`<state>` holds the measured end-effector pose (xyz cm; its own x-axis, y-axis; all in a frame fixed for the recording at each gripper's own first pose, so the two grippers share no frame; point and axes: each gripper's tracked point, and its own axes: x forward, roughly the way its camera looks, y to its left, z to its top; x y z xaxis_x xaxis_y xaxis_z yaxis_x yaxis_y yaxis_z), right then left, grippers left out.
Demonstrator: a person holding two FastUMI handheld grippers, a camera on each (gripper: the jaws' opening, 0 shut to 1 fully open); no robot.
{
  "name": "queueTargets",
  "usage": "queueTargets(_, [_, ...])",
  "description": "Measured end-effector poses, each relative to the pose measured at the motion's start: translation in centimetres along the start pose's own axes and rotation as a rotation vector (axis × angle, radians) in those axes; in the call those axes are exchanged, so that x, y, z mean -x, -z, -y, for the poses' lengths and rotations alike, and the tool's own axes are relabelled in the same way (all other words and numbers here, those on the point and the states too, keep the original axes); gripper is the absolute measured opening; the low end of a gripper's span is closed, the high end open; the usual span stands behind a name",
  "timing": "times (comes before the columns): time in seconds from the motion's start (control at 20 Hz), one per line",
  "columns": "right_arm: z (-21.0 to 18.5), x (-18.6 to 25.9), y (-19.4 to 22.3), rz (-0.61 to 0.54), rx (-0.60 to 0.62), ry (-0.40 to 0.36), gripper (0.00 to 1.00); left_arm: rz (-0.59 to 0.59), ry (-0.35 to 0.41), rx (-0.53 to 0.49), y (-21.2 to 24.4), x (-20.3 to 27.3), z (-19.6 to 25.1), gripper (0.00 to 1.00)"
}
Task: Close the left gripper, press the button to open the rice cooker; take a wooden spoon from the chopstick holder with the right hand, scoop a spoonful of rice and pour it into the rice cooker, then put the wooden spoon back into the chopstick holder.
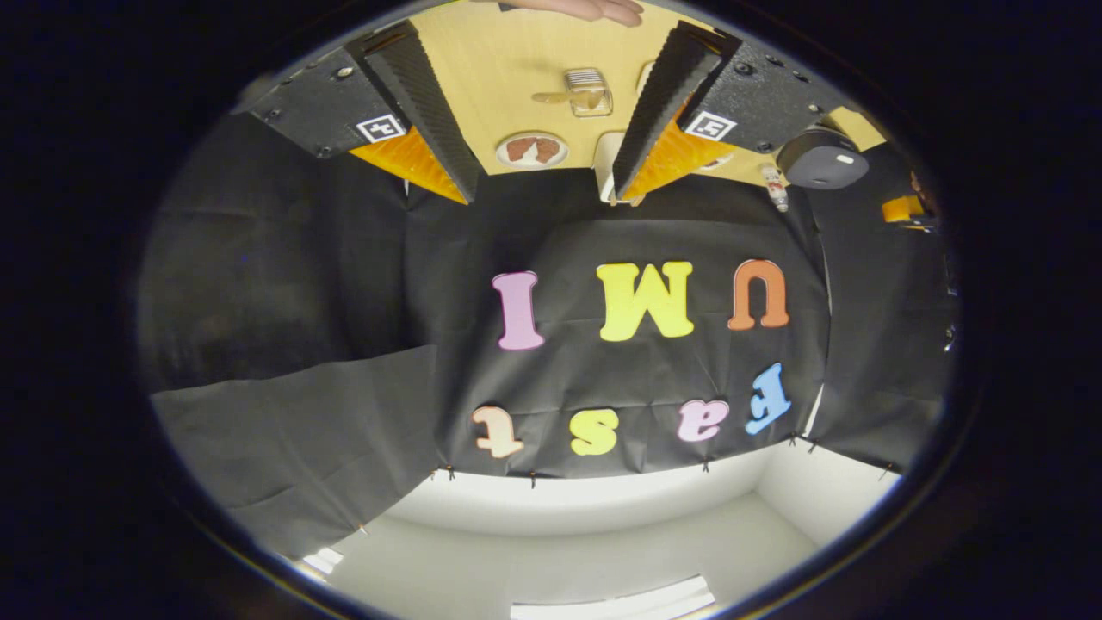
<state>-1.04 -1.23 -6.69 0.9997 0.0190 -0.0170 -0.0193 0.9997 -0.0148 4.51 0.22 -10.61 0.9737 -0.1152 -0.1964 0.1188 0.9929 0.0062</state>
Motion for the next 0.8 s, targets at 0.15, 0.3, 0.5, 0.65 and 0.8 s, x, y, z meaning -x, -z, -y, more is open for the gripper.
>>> queueTargets(0.15, [0.2, -0.6, 1.4, -0.014, -0.004, 0.000, 0.99, -0.080, 0.008, 0.004, 2.0, -1.0, -0.1, 0.39])
queueTargets(0.3, [0.6, -1.5, 2.9, -0.029, 0.001, 0.003, 1.00, -0.100, -0.010, -0.002, 2.9, -1.9, -0.7, 0.34])
queueTargets(0.5, [0.8, -2.7, 5.6, -0.075, 0.001, -0.005, 1.00, -0.171, -0.022, 0.004, 5.1, -3.7, -0.9, 0.07])
queueTargets(0.65, [0.6, -3.5, 7.1, -0.089, 0.015, -0.026, 1.00, -0.202, -0.029, -0.033, 6.4, -4.9, -0.5, 0.00])
queueTargets(0.8, [1.2, -4.1, 8.4, -0.097, 0.036, -0.021, 1.00, -0.249, -0.099, -0.064, 7.6, -5.7, -2.2, 0.00])
